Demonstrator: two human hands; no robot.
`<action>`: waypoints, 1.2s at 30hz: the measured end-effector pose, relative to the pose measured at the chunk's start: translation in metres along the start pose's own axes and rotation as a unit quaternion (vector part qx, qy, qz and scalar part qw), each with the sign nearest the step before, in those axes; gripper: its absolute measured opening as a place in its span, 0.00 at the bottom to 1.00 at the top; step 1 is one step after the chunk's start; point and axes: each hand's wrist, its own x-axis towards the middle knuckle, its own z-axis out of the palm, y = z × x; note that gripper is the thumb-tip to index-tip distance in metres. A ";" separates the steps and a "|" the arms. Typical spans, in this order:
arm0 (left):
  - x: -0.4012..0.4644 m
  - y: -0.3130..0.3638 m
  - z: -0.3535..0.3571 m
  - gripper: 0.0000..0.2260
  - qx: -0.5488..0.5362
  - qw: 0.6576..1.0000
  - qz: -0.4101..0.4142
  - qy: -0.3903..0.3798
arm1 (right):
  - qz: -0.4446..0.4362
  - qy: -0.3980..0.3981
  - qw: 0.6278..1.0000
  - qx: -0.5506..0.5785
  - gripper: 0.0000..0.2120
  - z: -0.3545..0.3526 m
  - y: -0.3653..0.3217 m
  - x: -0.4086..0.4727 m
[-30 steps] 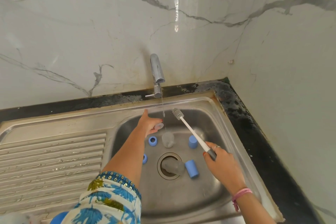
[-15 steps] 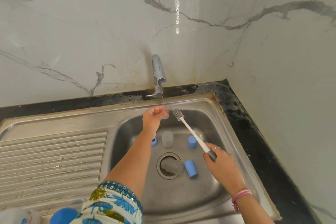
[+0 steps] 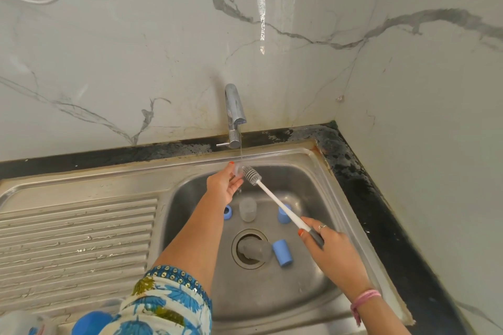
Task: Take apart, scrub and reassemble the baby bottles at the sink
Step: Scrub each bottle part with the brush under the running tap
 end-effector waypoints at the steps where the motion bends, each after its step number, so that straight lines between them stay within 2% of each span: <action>1: -0.001 -0.001 0.001 0.10 0.005 1.000 -0.006 -0.003 | -0.009 0.003 1.000 -0.008 0.16 0.000 -0.001 0.000; 5: -0.004 -0.001 0.004 0.10 0.018 1.000 -0.017 -0.013 | -0.042 0.020 0.994 -0.099 0.18 -0.004 -0.005 0.000; 9: -0.005 0.001 0.004 0.16 0.045 0.999 -0.009 -0.015 | -0.094 0.032 0.952 -0.291 0.22 -0.007 -0.001 0.006; 13: -0.003 0.002 0.007 0.16 0.072 0.997 0.007 -0.005 | -0.119 0.070 0.937 -0.320 0.22 -0.005 0.005 0.009; 17: -0.003 0.001 0.012 0.08 0.092 0.994 0.051 0.006 | -0.155 0.116 0.894 -0.404 0.27 0.001 0.000 0.007; 19: -0.004 0.001 0.014 0.08 0.102 0.992 0.069 -0.012 | -0.142 0.089 0.899 -0.405 0.26 0.002 -0.004 0.008; 22: -0.006 0.000 0.014 0.07 0.124 0.988 0.069 -0.051 | -0.063 0.027 0.969 -0.238 0.19 0.005 -0.012 0.005; 23: -0.006 0.000 0.012 0.05 0.129 0.987 0.065 -0.065 | -0.027 -0.007 0.992 -0.124 0.17 0.006 -0.015 0.005; 24: -0.005 -0.001 0.010 0.04 0.130 0.987 0.060 -0.076 | 0.025 -0.053 0.998 0.023 0.15 0.008 -0.019 0.005; 25: -0.006 -0.002 0.009 0.05 0.127 0.987 0.055 -0.087 | 0.089 -0.105 0.974 0.183 0.14 0.008 -0.024 0.003; 26: -0.006 -0.002 0.007 0.06 0.121 0.987 0.050 -0.095 | 0.155 -0.158 0.921 0.319 0.14 0.008 -0.027 0.001; 27: -0.006 -0.003 0.007 0.07 0.112 0.988 0.046 -0.100 | 0.205 -0.202 0.865 0.411 0.14 0.007 -0.031 -0.001; 28: -0.006 -0.003 0.008 0.08 0.108 0.988 0.041 -0.101 | 0.233 -0.229 0.826 0.459 0.14 0.008 -0.034 -0.004; 29: -0.006 -0.003 0.010 0.08 0.113 0.988 0.037 -0.096 | 0.239 -0.239 0.814 0.472 0.14 0.010 -0.036 -0.006; 30: -0.007 -0.002 0.014 0.09 0.129 0.988 0.032 -0.082 | 0.225 -0.228 0.838 0.443 0.14 0.013 -0.038 -0.008; 31: -0.007 -0.002 0.018 0.10 0.150 0.986 0.027 -0.060 | 0.185 -0.201 0.893 0.357 0.14 0.016 -0.039 -0.008; 32: -0.007 -0.002 0.023 0.10 0.171 0.984 0.024 -0.035 | 0.126 -0.159 0.955 0.217 0.14 0.018 -0.040 -0.007; 33: -0.008 -0.001 0.028 0.11 0.182 0.983 0.022 -0.011 | 0.060 -0.113 0.990 0.058 0.14 0.021 -0.037 -0.005; 34: -0.009 -0.001 0.034 0.10 0.187 0.982 0.028 0.008 | 0.008 -0.076 0.995 -0.059 0.14 0.024 -0.035 -0.004; 35: -0.009 0.000 0.040 0.10 0.197 0.979 0.046 0.022 | -0.015 -0.055 0.993 -0.105 0.14 0.025 -0.035 -0.004; 36: -0.008 0.001 0.045 0.10 0.212 0.974 0.072 0.026 | -0.022 -0.053 0.994 -0.094 0.13 0.027 -0.036 -0.005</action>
